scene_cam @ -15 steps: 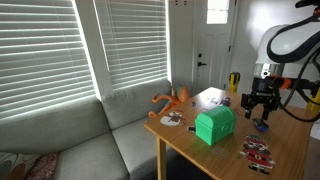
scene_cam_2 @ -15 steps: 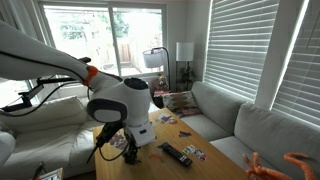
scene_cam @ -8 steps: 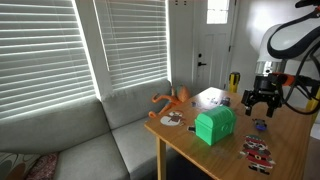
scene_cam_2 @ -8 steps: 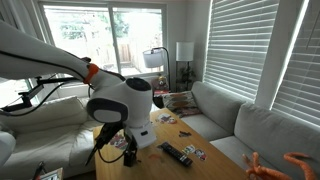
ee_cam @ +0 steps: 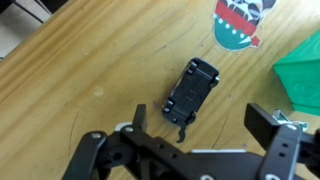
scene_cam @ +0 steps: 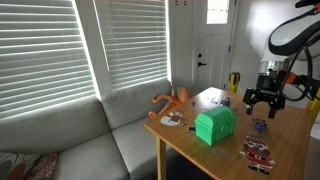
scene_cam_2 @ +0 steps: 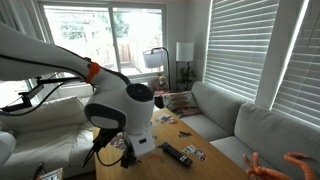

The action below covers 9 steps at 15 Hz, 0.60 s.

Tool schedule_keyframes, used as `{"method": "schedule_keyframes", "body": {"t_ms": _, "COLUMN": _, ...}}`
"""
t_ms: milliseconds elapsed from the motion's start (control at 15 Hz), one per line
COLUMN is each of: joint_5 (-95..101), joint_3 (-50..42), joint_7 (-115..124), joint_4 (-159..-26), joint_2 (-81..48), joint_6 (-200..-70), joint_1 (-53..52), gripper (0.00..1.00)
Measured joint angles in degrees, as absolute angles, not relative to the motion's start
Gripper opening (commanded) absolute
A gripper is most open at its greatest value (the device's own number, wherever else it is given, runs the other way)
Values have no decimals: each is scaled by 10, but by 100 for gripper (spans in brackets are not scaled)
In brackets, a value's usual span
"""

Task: Turn the blue toy car over

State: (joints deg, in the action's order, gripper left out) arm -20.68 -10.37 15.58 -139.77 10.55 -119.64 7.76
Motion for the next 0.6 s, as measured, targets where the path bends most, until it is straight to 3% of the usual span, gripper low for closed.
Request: {"method": "schedule_keyframes", "body": {"t_ms": 600, "joint_5": -381, "joint_3": -181, "joint_7": 56, "joint_4": -1361, "joint_2": 55, "joint_6": -995, "joint_1": 128, "gripper": 100}}
